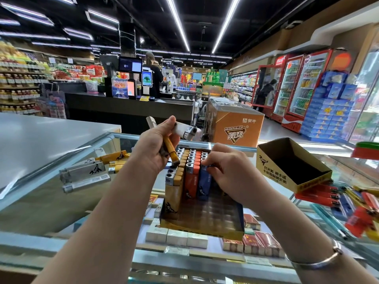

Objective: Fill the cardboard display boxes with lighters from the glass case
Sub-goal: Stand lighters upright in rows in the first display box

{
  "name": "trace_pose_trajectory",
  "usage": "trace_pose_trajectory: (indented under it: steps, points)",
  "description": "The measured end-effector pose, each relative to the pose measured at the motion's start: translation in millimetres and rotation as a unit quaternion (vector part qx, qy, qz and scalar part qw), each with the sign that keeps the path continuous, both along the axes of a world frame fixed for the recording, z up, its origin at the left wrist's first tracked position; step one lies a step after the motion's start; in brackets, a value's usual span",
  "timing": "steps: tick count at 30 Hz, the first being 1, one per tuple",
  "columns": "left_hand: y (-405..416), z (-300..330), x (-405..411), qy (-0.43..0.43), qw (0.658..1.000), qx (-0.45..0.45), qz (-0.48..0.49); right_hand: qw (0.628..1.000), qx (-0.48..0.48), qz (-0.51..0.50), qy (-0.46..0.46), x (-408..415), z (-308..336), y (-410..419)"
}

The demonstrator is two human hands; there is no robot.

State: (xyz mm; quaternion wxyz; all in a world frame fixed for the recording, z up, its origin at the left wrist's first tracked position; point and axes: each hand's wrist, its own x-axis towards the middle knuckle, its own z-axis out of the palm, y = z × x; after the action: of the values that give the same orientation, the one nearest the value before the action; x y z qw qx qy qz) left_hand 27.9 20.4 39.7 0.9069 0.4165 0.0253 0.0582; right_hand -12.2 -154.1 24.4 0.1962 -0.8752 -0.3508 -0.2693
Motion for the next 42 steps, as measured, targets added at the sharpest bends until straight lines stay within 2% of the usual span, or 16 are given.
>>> trace_pose_trajectory:
  steps: [5,8,11,13,16,21,24,29,32,37,42]
  points:
    - [-0.8,0.0,0.1,-0.027,1.0,0.015,0.002,0.999,0.054,0.005,-0.003,0.1,-3.4,-2.5]
    - [-3.8,2.4,-2.2,-0.073,0.996,0.047,0.023,0.98,0.196,0.022,0.005,-1.3,-0.9,-4.3]
    - [-14.1,6.3,-10.5,-0.136,0.987,0.081,0.031,0.942,0.315,0.071,0.086,-3.6,3.9,-4.9]
    - [-21.3,7.5,-17.2,-0.183,0.976,0.117,0.031,0.928,0.342,0.094,0.116,-4.5,4.3,-3.9]
    - [-26.1,8.1,-23.9,-0.235,0.957,0.164,0.037,0.922,0.353,0.114,0.112,-4.0,3.7,-1.4]
    - [-24.9,8.0,-22.4,-0.224,0.954,0.195,0.044,0.884,0.444,0.104,0.108,1.6,5.6,-8.6]
    - [-19.9,7.2,-19.3,-0.203,0.95,0.219,0.086,0.86,0.491,0.097,0.1,5.8,9.5,-16.2]
    - [-12.2,1.9,-10.8,-0.179,0.925,0.277,0.188,0.857,0.506,0.06,0.075,12.4,10.8,-21.7]
    - [-9.6,-0.8,-6.8,-0.144,0.93,0.273,0.2,0.869,0.492,0.028,0.038,16.0,8.6,-21.5]
    - [-9.4,2.6,-6.4,-0.089,0.977,0.157,0.115,0.895,0.444,-0.01,-0.036,17.5,5.5,-22.0]
    - [-11.4,6.1,-8.1,-0.079,0.996,0.038,0.029,0.934,0.354,-0.025,-0.041,18.3,0.8,-19.7]
